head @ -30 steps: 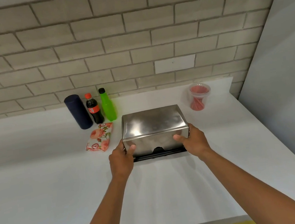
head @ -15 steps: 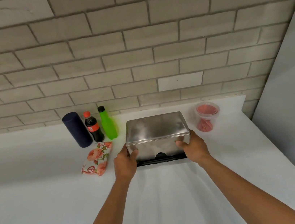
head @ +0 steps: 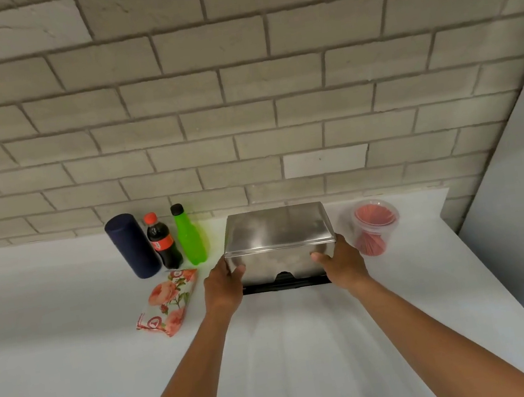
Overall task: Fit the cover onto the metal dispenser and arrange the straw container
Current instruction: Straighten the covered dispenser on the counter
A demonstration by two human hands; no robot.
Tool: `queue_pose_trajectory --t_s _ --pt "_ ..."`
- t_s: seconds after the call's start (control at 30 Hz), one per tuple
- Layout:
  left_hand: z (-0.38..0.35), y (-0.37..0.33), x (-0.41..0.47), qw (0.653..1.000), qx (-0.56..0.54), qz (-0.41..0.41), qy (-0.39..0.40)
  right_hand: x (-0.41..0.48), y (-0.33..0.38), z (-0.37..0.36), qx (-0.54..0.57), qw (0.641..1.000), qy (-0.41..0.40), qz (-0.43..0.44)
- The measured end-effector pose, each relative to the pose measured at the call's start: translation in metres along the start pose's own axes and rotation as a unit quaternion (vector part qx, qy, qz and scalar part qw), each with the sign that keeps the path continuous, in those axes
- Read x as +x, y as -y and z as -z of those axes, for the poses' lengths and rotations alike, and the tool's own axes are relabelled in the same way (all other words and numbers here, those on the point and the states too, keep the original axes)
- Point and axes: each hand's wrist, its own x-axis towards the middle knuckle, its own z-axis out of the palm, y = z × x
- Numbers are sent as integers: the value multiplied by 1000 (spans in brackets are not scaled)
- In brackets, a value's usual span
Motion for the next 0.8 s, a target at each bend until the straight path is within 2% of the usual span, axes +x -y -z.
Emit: queue_pose_trajectory --t_s 0.6,0.8 --pt "-7 2 30 998 -9 -61 -23 24 4 -5 6 1000 -21 3" --pt "-10 3 38 998 -5 -68 -9 30 3 -5 9 1000 -24 2"
